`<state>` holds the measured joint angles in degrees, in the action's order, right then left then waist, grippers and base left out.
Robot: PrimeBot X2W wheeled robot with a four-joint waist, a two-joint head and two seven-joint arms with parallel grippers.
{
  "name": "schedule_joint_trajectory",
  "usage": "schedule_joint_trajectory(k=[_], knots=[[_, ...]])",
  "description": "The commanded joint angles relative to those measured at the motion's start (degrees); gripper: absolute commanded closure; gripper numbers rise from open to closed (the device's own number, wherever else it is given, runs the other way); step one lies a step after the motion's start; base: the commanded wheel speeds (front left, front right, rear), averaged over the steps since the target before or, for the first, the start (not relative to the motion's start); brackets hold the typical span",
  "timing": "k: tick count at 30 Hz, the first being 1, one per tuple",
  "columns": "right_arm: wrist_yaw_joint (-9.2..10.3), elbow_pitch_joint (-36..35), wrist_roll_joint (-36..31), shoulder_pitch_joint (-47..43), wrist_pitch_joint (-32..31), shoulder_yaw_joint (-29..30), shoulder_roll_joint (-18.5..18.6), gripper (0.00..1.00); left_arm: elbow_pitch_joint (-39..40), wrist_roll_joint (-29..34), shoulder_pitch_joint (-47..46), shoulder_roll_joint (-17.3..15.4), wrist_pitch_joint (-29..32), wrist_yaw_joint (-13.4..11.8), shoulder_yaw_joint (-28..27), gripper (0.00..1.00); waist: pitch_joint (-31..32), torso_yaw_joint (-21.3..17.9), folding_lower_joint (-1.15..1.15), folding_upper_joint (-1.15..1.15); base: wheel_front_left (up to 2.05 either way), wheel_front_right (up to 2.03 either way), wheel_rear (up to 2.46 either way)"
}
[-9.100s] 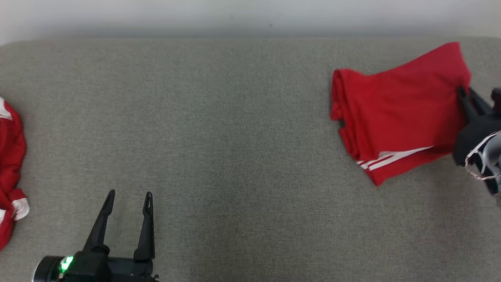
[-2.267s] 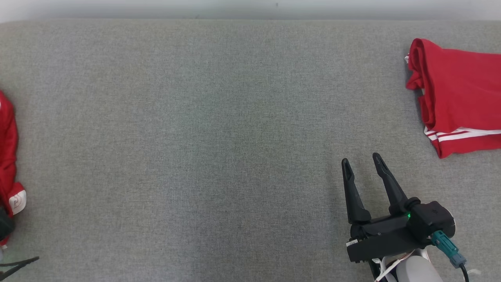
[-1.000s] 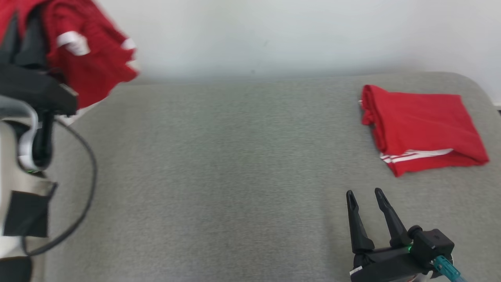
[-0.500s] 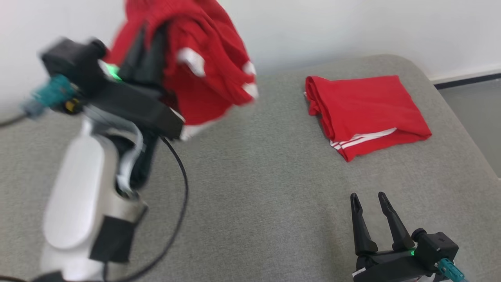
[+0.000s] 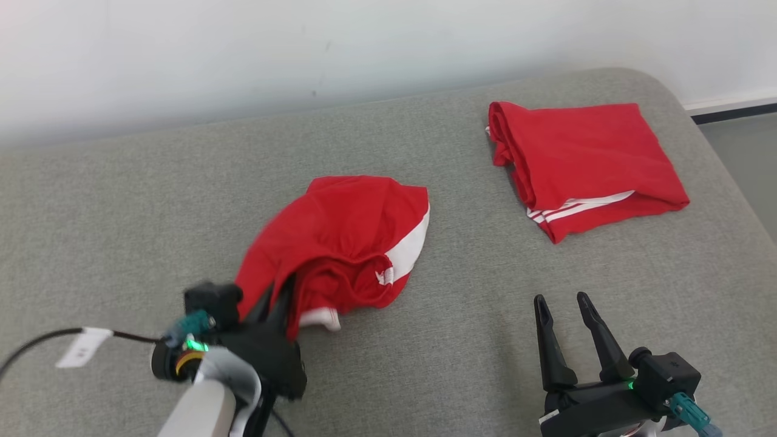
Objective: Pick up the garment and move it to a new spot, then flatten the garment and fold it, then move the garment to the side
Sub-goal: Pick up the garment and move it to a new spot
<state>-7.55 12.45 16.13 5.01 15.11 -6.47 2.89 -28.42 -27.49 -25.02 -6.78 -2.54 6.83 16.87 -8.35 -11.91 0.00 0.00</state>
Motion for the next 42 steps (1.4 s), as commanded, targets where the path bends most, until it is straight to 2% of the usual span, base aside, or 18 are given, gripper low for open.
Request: schedule_joint_trajectory(k=[1, 3, 4, 5, 13, 20, 24, 28, 35, 38, 42], knots=[[0.1, 0.2, -0.2, 0.6, 0.1, -0.2, 0.0, 0.0, -2.6, 0.8, 0.9, -0.4, -1.4, 0.1, 0.8, 1.0, -0.3, 0.6, 0.0, 0.0, 0.0, 0.0, 0.0], [0.1, 0.2, -0.3, 0.5, 0.1, -0.3, 0.0, 0.0, -5.7, 0.8, 1.5, -0.2, -2.4, 0.2, 1.5, 1.0, -0.3, 1.1, 0.0, 0.0, 0.0, 0.0, 0.0], [0.1, 0.3, -0.2, 0.5, 0.1, -0.5, 0.0, 0.0, -7.0, 1.2, 1.4, -0.2, -3.1, 0.3, 1.9, 0.6, -0.2, 1.2, 0.0, 0.0, 0.0, 0.0, 0.0], [0.1, 0.3, -0.1, 0.4, 0.1, -0.5, 0.0, 0.0, -8.0, 1.7, 1.0, -0.2, -3.8, 0.3, 2.4, 0.0, -0.1, 1.5, 0.0, 0.0, 0.0, 0.0, 0.0], [0.1, 0.4, 0.3, -1.2, 0.1, 0.4, 0.0, 0.0, -8.9, 2.1, 0.6, 0.3, -9.1, 0.5, 4.2, 0.0, 1.6, 3.3, 0.0, 0.0, 0.0, 0.0, 0.0], [0.1, 0.5, 0.8, -3.6, 0.1, 1.4, 0.0, 0.0, -2.5, 3.2, 6.2, 0.5, -11.5, -0.8, 5.0, 0.0, 3.7, 5.4, 0.0, 0.0, 0.0, 0.0, 0.0], [0.1, 0.7, 1.0, -4.4, 0.1, 1.7, 0.0, 0.0, 2.0, 3.5, 10.0, 0.1, -11.9, -2.4, 4.9, 0.0, 4.7, 6.4, 0.0, 0.0, 0.0, 0.0, 0.0], [0.1, 0.8, 1.3, -5.2, 0.1, 1.6, 0.0, 0.0, 5.1, 3.0, 13.5, -0.4, -12.2, -3.9, 4.0, 0.0, 5.5, 7.0, 0.0, 0.0, 0.0, 0.0, 0.0], [0.1, 0.8, 1.0, -5.9, 0.1, 1.9, 0.0, 0.0, 11.1, 8.9, 18.3, -2.3, -12.7, -8.4, 1.9, 0.0, 6.4, 8.1, 0.0, 0.0, 0.0, 0.0, 0.0], [0.1, 0.9, 0.7, -6.3, 0.1, 1.8, 0.0, 0.0, 13.7, 10.3, 21.2, -2.3, -12.6, -8.6, 0.3, 0.0, 6.7, 8.8, 0.0, 0.0, 0.0, 0.0, 0.0], [0.1, 1.2, 0.8, -6.3, 0.1, 1.9, 0.0, 0.0, 17.0, 11.9, 24.2, -2.4, -12.7, -7.5, -3.1, 0.0, 7.2, 9.4, 0.0, 0.0, 0.0, 0.0, 0.0]])
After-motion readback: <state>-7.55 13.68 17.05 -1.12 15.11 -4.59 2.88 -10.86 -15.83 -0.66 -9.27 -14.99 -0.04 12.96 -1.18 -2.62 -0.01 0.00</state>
